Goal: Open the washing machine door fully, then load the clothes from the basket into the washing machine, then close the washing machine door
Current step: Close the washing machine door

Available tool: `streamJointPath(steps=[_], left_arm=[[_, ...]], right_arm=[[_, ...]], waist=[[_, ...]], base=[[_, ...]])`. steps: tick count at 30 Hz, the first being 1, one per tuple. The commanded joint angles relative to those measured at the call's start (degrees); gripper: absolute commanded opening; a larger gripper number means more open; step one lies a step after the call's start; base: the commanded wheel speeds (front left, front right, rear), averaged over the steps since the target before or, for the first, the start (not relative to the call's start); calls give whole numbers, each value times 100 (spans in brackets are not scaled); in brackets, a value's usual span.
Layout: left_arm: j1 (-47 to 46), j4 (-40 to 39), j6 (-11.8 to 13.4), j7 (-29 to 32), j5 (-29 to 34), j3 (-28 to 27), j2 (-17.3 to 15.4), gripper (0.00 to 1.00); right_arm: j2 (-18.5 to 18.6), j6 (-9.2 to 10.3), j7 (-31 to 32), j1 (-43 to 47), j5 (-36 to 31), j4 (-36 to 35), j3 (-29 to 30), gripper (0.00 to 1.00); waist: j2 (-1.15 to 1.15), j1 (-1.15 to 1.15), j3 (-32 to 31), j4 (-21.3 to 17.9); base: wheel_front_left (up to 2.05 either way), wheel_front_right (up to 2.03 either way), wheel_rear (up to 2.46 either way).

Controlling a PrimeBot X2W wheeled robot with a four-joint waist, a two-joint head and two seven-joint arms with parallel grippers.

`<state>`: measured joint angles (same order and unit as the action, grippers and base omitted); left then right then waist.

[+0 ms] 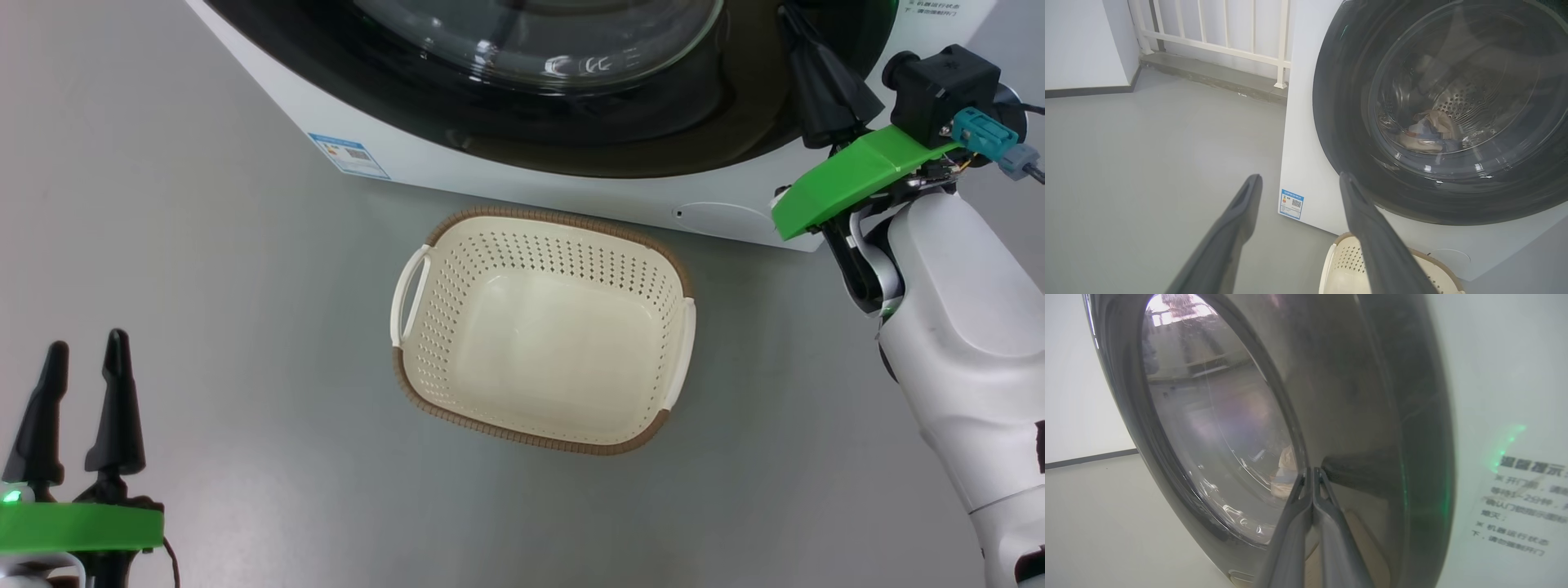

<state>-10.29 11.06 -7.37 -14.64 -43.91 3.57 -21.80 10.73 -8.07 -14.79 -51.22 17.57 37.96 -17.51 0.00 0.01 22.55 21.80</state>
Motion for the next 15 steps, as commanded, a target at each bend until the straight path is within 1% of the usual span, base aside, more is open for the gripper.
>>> streamJointPath(steps=[1, 10, 15], left_arm=[[-149, -123, -12, -36, -17, -265, -231, 100], [-120, -78, -12, -36, 9, -220, -241, 100], [-70, -42, -12, -36, 49, -192, -277, 100]], right_arm=[[-12, 58, -21, -181, -33, -68, 103, 0], [-83, 58, -21, 34, 11, -67, 10, 0], [-122, 58, -21, 293, 135, -106, -96, 0]], waist=[[0, -1, -31, -12], [0, -1, -208, -93], [0, -1, -436, -166]], base=[[0, 0, 0], [0, 0, 0], [0, 0, 0]])
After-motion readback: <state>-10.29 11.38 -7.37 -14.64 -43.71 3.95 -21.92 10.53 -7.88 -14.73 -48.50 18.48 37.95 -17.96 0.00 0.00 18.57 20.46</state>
